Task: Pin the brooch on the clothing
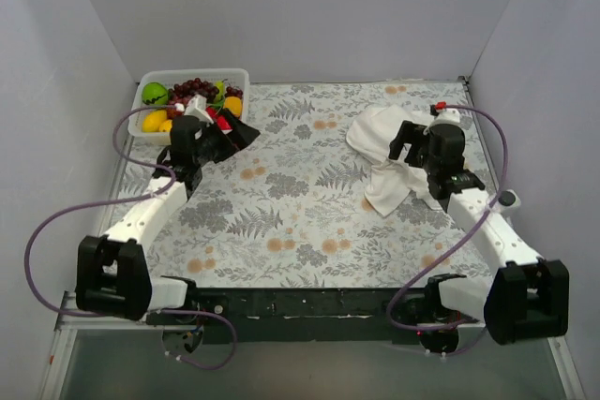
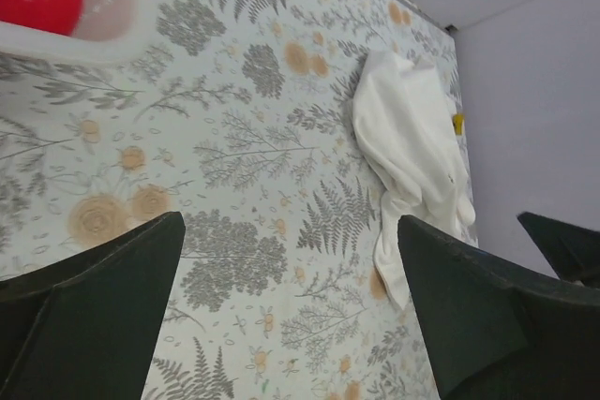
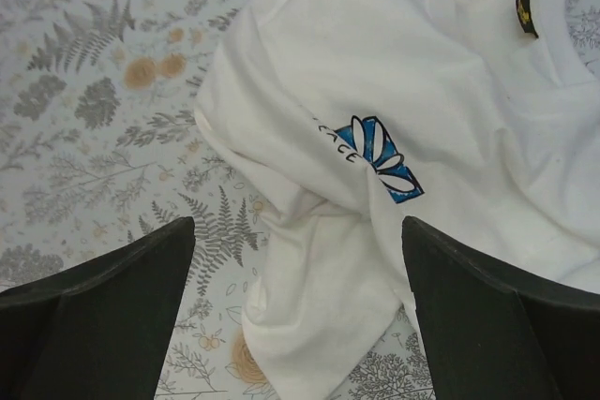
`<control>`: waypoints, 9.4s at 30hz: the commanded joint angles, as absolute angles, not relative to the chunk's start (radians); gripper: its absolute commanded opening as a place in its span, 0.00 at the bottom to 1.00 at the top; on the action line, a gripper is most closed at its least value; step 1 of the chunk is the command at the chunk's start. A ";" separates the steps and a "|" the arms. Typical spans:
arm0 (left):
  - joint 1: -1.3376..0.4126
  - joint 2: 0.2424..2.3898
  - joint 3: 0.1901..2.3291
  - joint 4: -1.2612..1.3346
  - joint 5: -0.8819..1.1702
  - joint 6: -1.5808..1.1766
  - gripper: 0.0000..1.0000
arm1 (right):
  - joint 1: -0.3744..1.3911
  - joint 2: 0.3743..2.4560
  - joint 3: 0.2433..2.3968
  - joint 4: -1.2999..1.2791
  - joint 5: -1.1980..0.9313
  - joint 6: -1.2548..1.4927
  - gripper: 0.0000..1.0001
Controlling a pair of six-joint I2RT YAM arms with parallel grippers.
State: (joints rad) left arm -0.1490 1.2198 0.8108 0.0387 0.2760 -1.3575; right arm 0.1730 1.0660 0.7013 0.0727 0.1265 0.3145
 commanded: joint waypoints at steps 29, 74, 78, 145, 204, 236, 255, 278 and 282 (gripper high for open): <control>-0.525 1.542 1.166 -0.178 0.163 -1.261 0.98 | 0.230 1.580 0.937 -0.302 0.321 0.173 0.01; -0.520 1.617 0.925 -0.212 0.288 -1.164 0.97 | 0.443 1.459 0.818 -0.387 0.031 0.264 0.64; -0.520 1.663 0.949 -0.161 0.304 -1.169 0.74 | 0.443 1.451 0.753 -0.309 -0.050 0.273 0.58; -0.334 1.582 1.247 -0.443 0.293 -1.276 0.98 | 0.262 1.493 1.366 -0.195 -0.064 0.198 0.87; -0.374 1.465 1.479 -0.445 0.351 -1.373 0.00 | 0.407 1.391 0.608 -0.197 -0.221 0.567 0.79; -0.385 1.117 1.525 -0.227 0.623 -1.261 0.00 | 0.405 0.876 1.193 -0.360 -0.365 0.062 0.01; -0.382 1.211 1.272 -0.520 0.141 -1.262 0.00 | 0.350 1.442 1.249 -0.459 -0.299 0.040 0.68; -0.305 1.229 1.118 -0.535 0.118 -1.276 0.00 | 0.339 1.621 1.012 -0.196 -0.324 0.219 0.51; -0.304 1.226 1.106 -0.525 0.130 -1.284 0.00 | 0.339 1.681 1.031 -0.175 -0.304 0.215 0.51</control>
State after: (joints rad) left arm -0.3096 1.2434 1.1191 -0.5461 0.1070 -1.2865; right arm 0.3405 1.6352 0.9867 -0.2436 -0.3416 0.2146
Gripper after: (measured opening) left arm 0.033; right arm 0.506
